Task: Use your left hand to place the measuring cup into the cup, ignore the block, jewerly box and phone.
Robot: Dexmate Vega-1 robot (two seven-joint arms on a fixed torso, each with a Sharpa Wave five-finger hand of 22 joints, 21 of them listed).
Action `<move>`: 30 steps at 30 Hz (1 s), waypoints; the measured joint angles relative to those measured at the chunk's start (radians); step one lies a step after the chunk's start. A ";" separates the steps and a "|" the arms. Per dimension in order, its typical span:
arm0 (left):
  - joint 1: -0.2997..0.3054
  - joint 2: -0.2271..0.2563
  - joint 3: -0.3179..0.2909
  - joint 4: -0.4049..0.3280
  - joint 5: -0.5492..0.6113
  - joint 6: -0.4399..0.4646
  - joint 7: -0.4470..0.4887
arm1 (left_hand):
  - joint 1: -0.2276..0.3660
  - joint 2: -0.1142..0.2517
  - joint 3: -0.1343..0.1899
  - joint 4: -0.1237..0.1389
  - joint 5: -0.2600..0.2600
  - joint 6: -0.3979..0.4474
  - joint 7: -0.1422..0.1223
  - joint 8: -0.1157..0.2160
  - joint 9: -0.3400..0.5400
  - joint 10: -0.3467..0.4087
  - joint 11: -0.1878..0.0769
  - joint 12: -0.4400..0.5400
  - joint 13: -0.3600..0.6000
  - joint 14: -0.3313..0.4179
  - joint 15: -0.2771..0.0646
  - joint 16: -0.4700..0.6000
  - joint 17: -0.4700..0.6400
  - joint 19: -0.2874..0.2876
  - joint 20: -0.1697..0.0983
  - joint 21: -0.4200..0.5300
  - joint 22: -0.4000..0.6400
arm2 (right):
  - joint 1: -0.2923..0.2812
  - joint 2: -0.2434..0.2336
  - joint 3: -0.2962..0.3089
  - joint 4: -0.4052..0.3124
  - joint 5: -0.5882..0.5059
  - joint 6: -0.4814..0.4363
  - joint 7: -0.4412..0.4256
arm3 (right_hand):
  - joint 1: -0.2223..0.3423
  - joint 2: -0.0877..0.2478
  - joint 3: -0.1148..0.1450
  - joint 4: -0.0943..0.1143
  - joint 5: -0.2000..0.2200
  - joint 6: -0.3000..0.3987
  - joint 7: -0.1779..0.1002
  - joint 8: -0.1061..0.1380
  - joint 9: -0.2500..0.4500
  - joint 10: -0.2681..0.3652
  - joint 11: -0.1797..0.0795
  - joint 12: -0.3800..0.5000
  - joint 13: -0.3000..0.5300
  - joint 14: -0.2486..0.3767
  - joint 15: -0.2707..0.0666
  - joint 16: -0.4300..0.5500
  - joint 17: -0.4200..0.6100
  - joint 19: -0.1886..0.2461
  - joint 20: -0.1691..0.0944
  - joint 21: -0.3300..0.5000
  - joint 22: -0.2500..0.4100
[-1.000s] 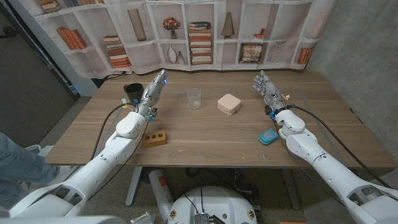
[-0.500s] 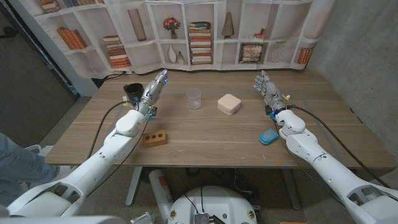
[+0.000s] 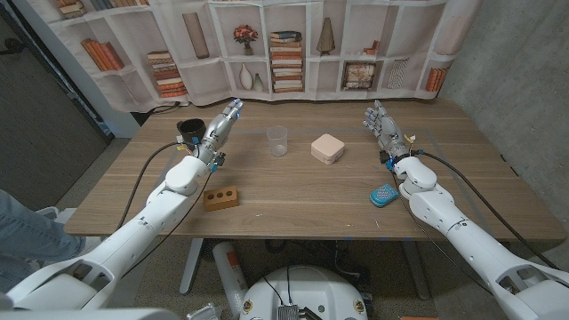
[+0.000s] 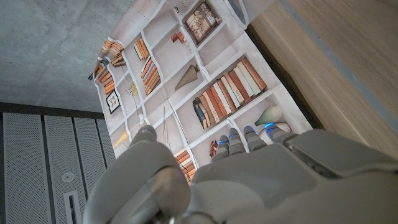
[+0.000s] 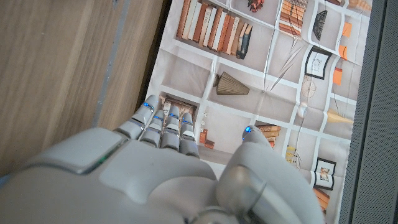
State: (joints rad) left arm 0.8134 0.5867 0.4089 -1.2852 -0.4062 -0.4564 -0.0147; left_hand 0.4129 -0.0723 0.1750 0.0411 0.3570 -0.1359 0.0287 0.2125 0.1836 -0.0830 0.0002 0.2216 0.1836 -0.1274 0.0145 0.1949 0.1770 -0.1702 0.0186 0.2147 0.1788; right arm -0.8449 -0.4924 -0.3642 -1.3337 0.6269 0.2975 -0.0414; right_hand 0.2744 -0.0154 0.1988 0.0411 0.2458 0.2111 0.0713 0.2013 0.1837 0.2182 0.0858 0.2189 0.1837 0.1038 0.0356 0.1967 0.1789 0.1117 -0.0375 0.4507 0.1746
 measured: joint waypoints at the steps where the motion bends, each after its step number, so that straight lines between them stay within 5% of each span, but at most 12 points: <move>1: 0.000 0.000 0.000 0.000 0.002 0.000 0.001 | 0.003 -0.003 0.001 -0.001 0.000 0.000 0.000 0.000 0.000 0.000 0.000 0.000 0.000 0.000 0.000 0.000 0.000 0.000 0.000 0.000 0.000 | 0.000 0.000 0.000 -0.001 0.000 0.000 0.000 | 0.000 0.000 0.000 0.000 0.000 0.000 0.000 0.000 0.000 0.000 0.000 0.000 0.000 0.000 0.000 0.000 0.000 0.000 0.000 -0.003 0.000; 30: 0.000 0.029 0.031 -0.057 0.220 0.007 0.157 | 0.090 -0.019 0.007 -0.054 0.020 -0.001 0.002 0.000 0.005 0.018 0.000 0.000 0.000 0.025 0.011 0.000 0.002 0.031 0.005 0.000 0.000 | -0.016 -0.005 0.016 -0.023 0.010 0.016 -0.006 | 0.005 0.005 0.000 -0.008 0.000 0.000 0.000 0.000 0.000 0.000 0.000 0.000 0.000 0.005 0.006 0.000 0.000 0.009 -0.002 -0.015 0.000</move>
State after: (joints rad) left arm 0.8130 0.6159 0.4403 -1.3421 -0.1862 -0.4499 0.1424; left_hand 0.5029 -0.0912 0.1819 -0.0127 0.3774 -0.1373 0.0303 0.2125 0.1886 -0.0647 0.0000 0.2217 0.1835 -0.1024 0.0252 0.1950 0.1794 -0.1396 0.0234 0.2147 0.1788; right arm -0.8611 -0.4971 -0.3486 -1.3563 0.6369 0.3133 -0.0472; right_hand 0.2796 -0.0102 0.1987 0.0330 0.2458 0.2109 0.0713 0.2013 0.1837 0.2181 0.0857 0.2189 0.1836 0.1093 0.0411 0.1967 0.1788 0.1209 -0.0396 0.4352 0.1745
